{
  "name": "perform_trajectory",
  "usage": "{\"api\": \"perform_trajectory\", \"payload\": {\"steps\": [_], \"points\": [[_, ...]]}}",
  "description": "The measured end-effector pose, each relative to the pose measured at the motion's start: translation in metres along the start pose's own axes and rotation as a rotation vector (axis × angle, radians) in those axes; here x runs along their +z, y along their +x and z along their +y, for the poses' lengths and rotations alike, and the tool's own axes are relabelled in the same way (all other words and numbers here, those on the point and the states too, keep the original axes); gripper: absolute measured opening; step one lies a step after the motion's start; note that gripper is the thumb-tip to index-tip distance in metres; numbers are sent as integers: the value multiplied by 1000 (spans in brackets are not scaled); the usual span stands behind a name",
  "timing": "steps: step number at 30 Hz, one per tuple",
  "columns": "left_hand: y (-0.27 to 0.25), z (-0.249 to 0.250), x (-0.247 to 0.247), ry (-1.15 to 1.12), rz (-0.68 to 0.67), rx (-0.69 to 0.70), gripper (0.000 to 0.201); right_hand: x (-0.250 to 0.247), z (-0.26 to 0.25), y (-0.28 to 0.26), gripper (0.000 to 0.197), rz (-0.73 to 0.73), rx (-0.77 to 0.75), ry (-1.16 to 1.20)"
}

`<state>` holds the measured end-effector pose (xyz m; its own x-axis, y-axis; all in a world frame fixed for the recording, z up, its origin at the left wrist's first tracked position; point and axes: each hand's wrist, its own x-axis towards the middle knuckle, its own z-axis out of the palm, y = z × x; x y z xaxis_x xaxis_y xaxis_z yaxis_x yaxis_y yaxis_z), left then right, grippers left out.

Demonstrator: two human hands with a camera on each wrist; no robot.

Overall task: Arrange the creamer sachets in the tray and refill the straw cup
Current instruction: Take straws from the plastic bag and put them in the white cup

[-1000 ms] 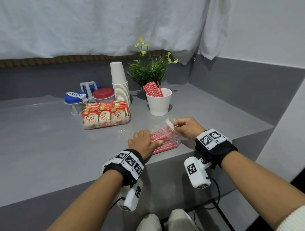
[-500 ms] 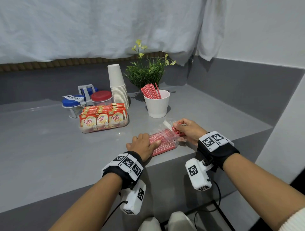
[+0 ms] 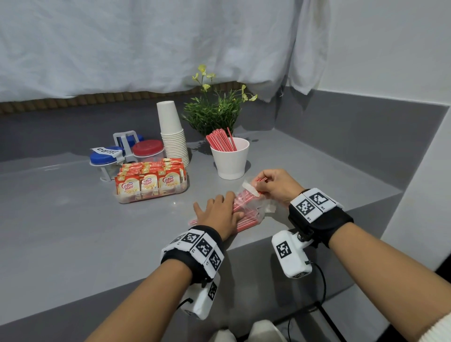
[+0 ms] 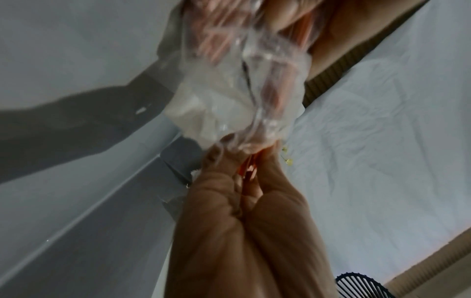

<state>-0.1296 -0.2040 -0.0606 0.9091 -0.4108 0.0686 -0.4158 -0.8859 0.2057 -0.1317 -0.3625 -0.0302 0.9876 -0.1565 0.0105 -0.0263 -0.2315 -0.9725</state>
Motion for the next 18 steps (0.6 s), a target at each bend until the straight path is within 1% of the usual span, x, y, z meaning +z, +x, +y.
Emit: {"api": "perform_trajectory", "payload": {"steps": [1,3,6,7,9,11,12,13,15,16,18], "points": [[0,0,1,-34,-3,-1,33,-3,-2,0,22,6,-11,10],[1,-1,3,-96,-5,-7,29,-8,-6,1,19,47,-37,106],[4,1,3,-212,-20,-24,24,-7,-5,-1,15,131,-29,378],[4,2,2,-243,-20,-28,23,-3,-4,-4,13,132,-21,479],[5,6,1,-290,-11,-28,22,7,-2,-10,8,68,5,595],[6,9,0,-310,-12,-21,20,19,0,-16,6,-16,26,589],[6,9,1,-309,-17,-20,18,25,2,-17,7,-31,26,548],[6,9,3,-308,-22,-21,15,28,3,-16,9,-15,25,503],[5,8,6,-328,-11,-25,15,32,6,-11,16,85,16,422],[4,7,7,-344,10,-24,19,32,8,-6,20,148,10,379],[3,4,5,-336,72,-11,37,30,12,0,22,270,-14,230]]}}
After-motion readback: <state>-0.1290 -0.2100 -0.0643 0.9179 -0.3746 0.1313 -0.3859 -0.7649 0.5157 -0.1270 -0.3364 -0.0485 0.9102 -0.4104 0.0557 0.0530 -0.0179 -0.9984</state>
